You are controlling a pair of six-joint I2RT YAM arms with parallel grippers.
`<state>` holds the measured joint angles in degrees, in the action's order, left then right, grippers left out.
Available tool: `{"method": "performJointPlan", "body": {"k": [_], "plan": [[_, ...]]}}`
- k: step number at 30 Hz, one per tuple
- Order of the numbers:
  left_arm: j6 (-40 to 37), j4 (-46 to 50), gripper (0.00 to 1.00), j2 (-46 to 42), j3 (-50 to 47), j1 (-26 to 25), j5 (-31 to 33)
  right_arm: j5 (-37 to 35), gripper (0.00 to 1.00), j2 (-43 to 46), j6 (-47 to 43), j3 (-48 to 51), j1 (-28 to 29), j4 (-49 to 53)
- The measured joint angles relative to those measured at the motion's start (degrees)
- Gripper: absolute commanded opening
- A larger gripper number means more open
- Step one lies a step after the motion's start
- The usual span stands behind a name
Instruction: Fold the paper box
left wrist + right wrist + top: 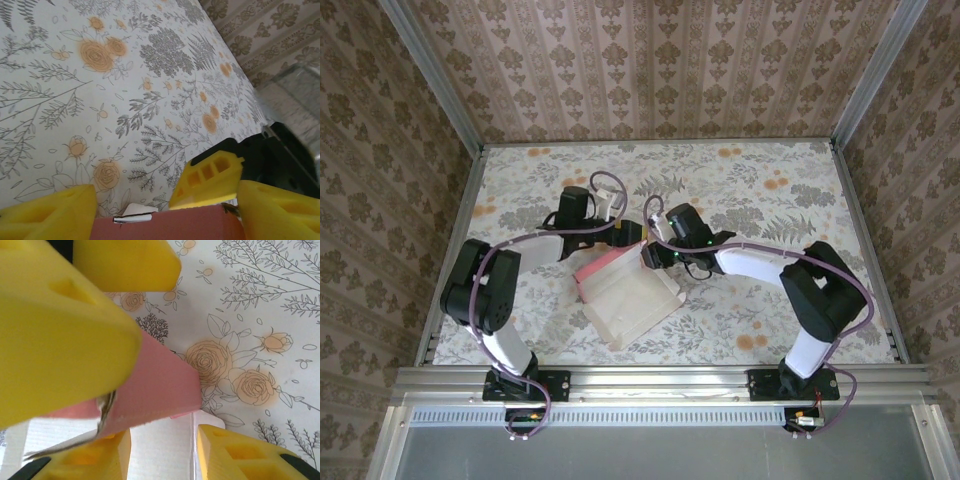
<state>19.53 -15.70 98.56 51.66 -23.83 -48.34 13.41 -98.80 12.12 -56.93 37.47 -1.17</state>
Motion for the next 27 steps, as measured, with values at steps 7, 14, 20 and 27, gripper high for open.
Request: {"method": "performJointPlan", "body": {"k": [7, 14, 20, 27], "plan": [[0.2, 1.0, 0.74, 2.6, 2.2, 1.1, -4.1, -3.7, 0.42, -0.7, -0.7, 0.0, 1.4, -1.7], [0.4, 1.8, 0.73, 3.8, 3.2, 1.8, -7.3, -8.7, 0.41, -0.7, -1.1, 0.9, 2.4, -6.2], [0.3, 3.8, 0.73, 3.8, 4.2, 1.8, -8.5, -12.4, 0.36, -2.0, -1.3, 1.1, 3.5, -8.9], [0.3, 5.9, 0.73, 4.5, 4.8, 2.1, -8.7, -17.6, 0.31, -3.8, -1.2, 1.1, 4.7, -10.4]]}}
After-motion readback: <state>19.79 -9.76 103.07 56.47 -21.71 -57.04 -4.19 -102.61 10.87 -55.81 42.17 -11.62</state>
